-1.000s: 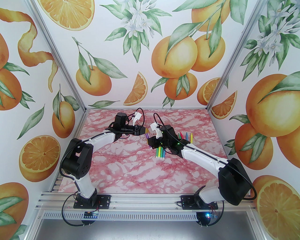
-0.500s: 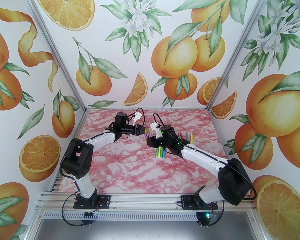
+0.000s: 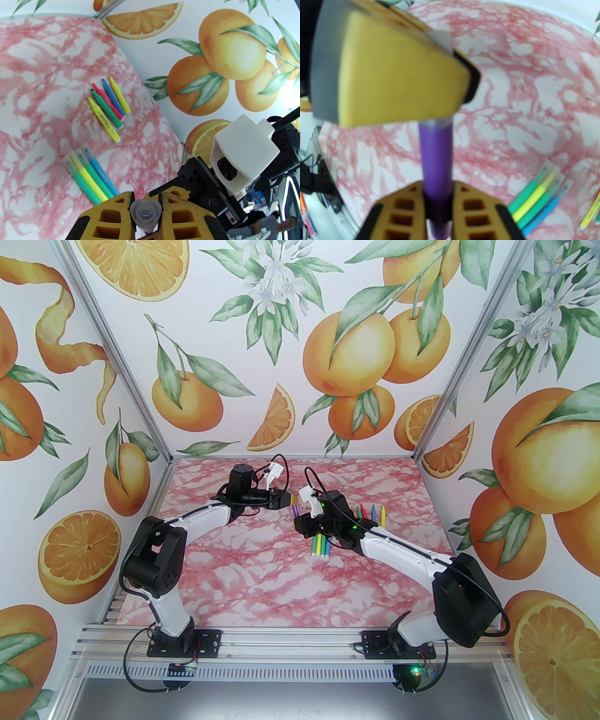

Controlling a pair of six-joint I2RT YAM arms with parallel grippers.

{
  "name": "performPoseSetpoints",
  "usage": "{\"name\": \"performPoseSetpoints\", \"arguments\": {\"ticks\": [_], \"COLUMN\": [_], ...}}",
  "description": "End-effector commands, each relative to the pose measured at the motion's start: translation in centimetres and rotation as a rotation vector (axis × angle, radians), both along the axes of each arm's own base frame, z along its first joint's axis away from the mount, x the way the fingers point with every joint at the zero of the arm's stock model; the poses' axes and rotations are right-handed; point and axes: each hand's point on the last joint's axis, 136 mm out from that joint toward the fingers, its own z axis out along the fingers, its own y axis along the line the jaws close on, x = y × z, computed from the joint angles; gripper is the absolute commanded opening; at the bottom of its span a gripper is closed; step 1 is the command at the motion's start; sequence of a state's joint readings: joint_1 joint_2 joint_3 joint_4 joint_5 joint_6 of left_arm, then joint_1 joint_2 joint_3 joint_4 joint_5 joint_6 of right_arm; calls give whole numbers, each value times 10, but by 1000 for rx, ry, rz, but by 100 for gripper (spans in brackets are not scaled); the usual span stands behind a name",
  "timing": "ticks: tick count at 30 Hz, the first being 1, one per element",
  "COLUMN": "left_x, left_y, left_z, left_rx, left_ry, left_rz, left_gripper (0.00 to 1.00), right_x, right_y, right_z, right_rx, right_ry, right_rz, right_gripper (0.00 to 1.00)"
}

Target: Open the pen caps

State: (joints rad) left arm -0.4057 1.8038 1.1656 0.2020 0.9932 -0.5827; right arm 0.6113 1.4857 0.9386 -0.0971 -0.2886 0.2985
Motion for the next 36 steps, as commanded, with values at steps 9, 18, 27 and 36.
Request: {"name": "performPoseSetpoints", "arguments": {"ticks": [9, 18, 27, 36], "left_x": [53, 74, 71, 56], "left_y": [50, 83, 99, 139], "left_z": [2, -13, -48, -94], "left_rx": [-60, -11, 255, 635], "left_ry": [-2, 39, 57, 56], "left_rz": [261, 387, 396, 412], "left_gripper": [0, 0, 0, 0], "right_x": [-36, -70, -40, 14], "right_y": [-20, -35, -54, -104], "right_z": [-35, -68, -61, -53], "right_rx": [-83, -118, -199, -231], "right_ry": [81, 178, 86, 61], "right_rz": [47, 85, -67, -350], "right_gripper": [0, 0, 0, 0]}}
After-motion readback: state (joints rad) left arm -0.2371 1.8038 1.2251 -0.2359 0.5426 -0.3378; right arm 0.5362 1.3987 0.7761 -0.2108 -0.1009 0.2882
